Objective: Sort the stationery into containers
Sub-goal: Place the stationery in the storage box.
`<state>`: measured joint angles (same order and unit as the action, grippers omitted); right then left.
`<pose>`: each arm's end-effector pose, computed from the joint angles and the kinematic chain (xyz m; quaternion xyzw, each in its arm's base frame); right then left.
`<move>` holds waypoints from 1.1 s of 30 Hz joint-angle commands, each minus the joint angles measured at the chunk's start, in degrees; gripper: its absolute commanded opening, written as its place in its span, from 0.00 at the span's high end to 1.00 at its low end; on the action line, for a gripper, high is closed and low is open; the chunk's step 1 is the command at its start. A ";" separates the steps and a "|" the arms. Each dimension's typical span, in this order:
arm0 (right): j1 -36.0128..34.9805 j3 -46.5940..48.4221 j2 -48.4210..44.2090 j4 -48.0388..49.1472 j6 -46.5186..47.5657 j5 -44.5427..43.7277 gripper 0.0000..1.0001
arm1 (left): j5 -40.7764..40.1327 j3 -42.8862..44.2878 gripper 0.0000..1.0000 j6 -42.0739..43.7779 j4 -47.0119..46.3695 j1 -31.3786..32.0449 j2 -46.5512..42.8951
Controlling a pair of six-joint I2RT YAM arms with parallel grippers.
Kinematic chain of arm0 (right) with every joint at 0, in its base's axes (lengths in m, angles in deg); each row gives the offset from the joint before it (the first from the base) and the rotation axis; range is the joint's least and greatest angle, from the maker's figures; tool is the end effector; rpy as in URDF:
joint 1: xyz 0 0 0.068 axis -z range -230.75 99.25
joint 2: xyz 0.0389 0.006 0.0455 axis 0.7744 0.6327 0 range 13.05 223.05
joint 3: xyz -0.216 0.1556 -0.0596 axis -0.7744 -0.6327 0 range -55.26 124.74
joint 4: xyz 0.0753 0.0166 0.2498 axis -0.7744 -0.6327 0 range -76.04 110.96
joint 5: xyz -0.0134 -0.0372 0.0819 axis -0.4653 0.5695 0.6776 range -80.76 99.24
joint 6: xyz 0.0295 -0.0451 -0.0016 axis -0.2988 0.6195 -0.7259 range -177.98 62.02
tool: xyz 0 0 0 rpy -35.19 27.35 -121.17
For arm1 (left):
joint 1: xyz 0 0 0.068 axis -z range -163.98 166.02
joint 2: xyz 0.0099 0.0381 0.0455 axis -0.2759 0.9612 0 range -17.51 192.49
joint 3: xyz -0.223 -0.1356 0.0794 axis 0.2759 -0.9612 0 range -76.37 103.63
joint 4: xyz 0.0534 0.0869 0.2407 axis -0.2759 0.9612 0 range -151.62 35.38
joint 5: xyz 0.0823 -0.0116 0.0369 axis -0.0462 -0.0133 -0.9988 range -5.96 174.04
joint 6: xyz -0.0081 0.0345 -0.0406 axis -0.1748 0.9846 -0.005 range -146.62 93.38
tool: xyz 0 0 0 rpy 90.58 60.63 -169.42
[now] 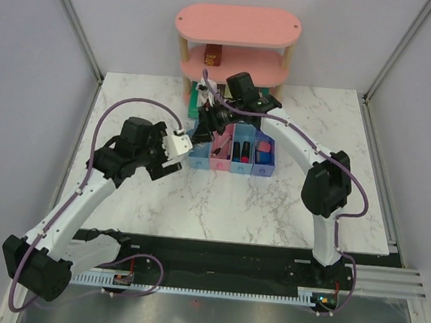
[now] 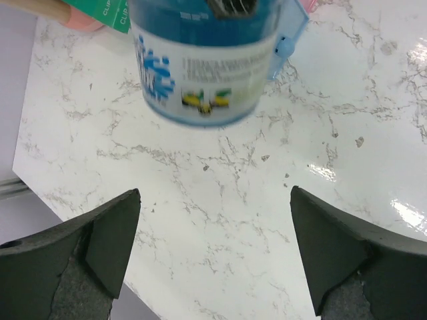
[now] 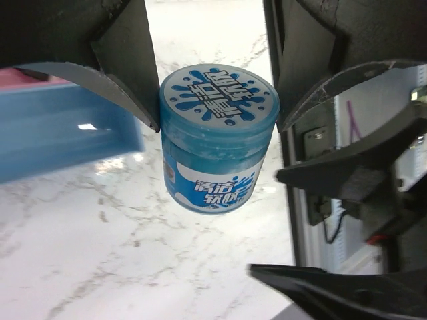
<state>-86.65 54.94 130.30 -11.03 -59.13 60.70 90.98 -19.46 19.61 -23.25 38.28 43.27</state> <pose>0.3612 0.2958 0.3171 -0.4211 0.7204 0.4947 0.2429 0.2025 -0.0875 0.3137 0.5339 0.7407 0.0299 0.4068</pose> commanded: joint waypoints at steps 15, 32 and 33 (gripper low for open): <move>-0.39 23.49 14.75 -13.54 34.71 -38.00 0.98 | -4.39 -5.31 0.00 -6.07 5.40 -0.20 -13.48; -4.00 22.79 16.96 -12.66 39.82 -43.28 0.97 | -5.71 -6.98 0.00 -6.95 7.07 -0.11 -16.83; -4.44 22.26 16.26 -12.23 40.17 -43.72 0.96 | -5.62 -6.90 0.00 -6.95 7.07 -0.11 -16.91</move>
<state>-89.82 77.91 149.62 -24.99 -21.47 20.51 85.61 -26.33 14.50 -16.65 38.26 27.05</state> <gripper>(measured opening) 0.699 0.993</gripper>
